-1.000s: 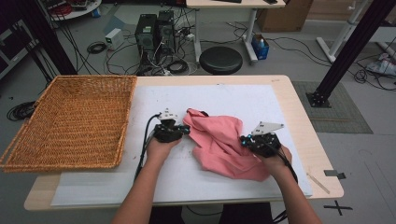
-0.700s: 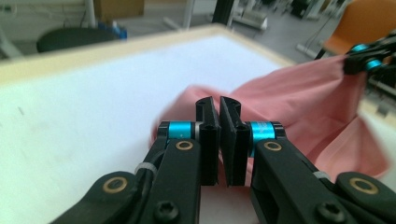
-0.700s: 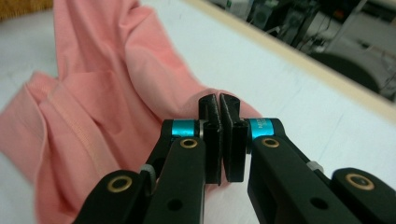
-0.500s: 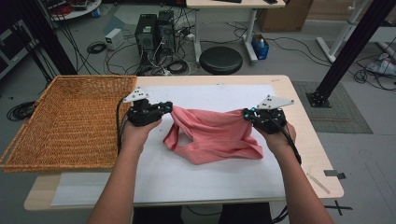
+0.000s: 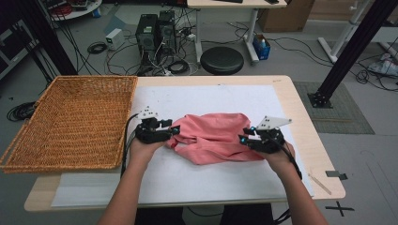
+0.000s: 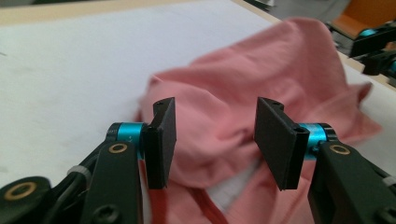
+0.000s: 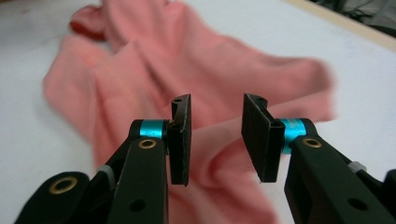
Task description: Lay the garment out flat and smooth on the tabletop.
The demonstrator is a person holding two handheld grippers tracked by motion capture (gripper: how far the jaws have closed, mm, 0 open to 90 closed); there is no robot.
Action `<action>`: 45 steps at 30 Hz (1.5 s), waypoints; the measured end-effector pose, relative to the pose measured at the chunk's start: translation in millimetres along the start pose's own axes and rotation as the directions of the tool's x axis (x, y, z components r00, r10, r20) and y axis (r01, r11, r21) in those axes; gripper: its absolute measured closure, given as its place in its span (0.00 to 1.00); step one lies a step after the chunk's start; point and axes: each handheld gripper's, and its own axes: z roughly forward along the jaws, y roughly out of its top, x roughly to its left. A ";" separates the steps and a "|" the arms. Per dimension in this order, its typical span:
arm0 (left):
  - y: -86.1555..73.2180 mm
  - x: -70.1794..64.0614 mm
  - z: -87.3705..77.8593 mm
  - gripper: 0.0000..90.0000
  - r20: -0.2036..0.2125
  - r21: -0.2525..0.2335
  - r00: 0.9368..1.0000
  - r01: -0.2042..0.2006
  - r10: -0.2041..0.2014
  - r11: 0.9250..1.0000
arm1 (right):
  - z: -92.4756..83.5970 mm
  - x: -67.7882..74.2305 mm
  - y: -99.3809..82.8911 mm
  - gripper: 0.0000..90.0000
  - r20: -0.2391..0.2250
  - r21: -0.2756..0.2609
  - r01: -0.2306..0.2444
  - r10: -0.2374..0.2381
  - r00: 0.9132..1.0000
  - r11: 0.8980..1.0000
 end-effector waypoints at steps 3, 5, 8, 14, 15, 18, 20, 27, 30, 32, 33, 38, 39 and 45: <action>-20.8 -8.4 2.9 0.53 0.040 0.022 0.999 0.005 -0.006 1.000 | 9.7 13.8 -18.9 0.77 -0.037 0.048 0.024 -0.022 0.999 0.999; -24.7 -9.2 2.9 0.53 0.034 0.030 0.999 0.007 -0.008 1.000 | 10.8 16.4 -24.1 0.85 -0.040 0.059 0.034 -0.031 0.999 0.998; -30.0 -8.7 -0.7 0.53 0.023 0.032 1.000 0.016 -0.016 0.999 | 6.3 29.9 -40.4 0.97 -0.050 0.064 0.065 -0.062 0.997 0.996; -29.2 -12.3 -5.3 0.53 0.050 0.019 0.999 0.018 -0.019 1.000 | -10.3 44.6 -60.2 0.99 -0.051 0.100 0.114 -0.109 0.993 0.988; -29.4 -13.9 -3.9 0.53 0.056 0.028 0.998 0.012 -0.013 1.000 | -13.4 44.3 -62.8 0.92 -0.042 0.100 0.112 -0.108 0.993 0.989; -32.3 -18.4 0.8 0.50 0.068 0.042 0.998 0.008 -0.011 0.999 | -29.0 36.2 -62.8 0.78 0.044 0.024 0.060 -0.061 0.997 0.998; -34.4 -20.7 3.7 0.49 0.079 0.048 0.997 0.009 -0.013 0.999 | -31.7 33.8 -62.5 0.72 0.068 0.009 0.050 -0.051 0.996 0.999; -39.0 -28.6 13.7 0.47 0.080 0.111 0.997 -0.033 0.025 0.993 | -24.2 21.9 -62.2 0.68 0.117 0.038 0.031 -0.035 0.993 0.999; -40.5 -30.3 16.0 0.47 0.078 0.117 0.997 -0.035 0.026 0.993 | -13.6 18.8 -63.2 0.90 0.121 0.085 0.028 -0.039 0.992 0.996; -41.3 -30.5 17.2 0.47 0.081 0.118 0.996 -0.032 0.022 0.992 | -11.4 19.0 -63.9 0.98 0.132 0.085 0.025 -0.037 0.991 0.996; -41.6 -30.7 17.8 0.47 0.081 0.126 0.996 -0.043 0.033 0.991 | -12.4 19.7 -64.5 0.99 0.130 0.071 0.021 -0.030 0.991 0.997; -44.1 -38.8 19.3 0.83 0.135 0.171 0.984 -0.141 0.119 0.975 | -25.6 20.5 -71.8 0.99 0.121 0.049 0.009 -0.015 0.993 0.999; -44.1 -38.8 19.3 0.86 0.135 0.171 0.984 -0.141 0.119 0.975 | -26.7 19.6 -72.3 0.99 0.122 0.048 0.010 -0.016 0.992 0.999; -48.4 -39.8 -4.5 0.96 0.162 0.108 0.977 -0.158 0.140 0.982 | -37.2 21.6 -72.8 0.99 0.119 0.028 0.020 -0.023 0.993 0.999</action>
